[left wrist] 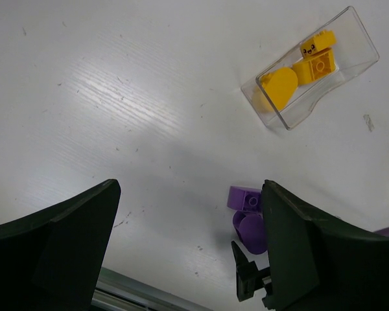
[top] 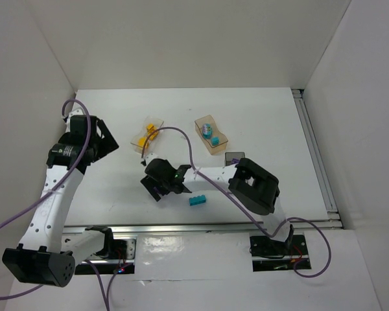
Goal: Sort the legos into containers by color
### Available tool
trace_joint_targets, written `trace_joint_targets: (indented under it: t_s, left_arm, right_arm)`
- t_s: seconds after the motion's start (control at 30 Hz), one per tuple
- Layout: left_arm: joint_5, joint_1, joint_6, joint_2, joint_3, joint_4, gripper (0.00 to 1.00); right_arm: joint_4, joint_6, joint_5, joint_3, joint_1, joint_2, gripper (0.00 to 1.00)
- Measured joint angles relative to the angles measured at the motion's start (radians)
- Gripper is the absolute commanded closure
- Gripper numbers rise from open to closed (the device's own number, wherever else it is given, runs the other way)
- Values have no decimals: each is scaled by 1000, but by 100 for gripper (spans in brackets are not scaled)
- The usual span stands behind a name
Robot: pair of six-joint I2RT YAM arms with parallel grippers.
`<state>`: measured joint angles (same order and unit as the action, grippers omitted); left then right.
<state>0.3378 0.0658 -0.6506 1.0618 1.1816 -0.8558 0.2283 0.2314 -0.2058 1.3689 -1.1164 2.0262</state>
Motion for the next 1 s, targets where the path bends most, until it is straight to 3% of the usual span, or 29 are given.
trace_joint_targets:
  t_s: [0.13,0.17,0.23,0.4,0.67,0.83,1.0]
  left_arm:
    - [-2,0,0,0,-1,3,5]
    - [-3,0,0,0,-3,5,5]
    - [-3,0,4,0,-9,5,5]
    - [-3,0,19,0,-11,4,5]
    - [-27,-10,20,-2,-22,17,5]
    - [-64,-10,23,-1,-34,23,5]
    - [-93,-10,27,7,-39,31,6]
  right_arm:
    - [0,6,-6,17,2,31,38]
    - [0,8,-11,24,2,32,51]
    - [-2,18,-25,34,2,32,60]
    - [-6,47,-92,-31,2,-48,60]
    - [60,212,-326,-285,40,-486,60]
    - [119,345,-378,-451,246,-720,58]
    - [171,390,-361,-554,416,-777,55]
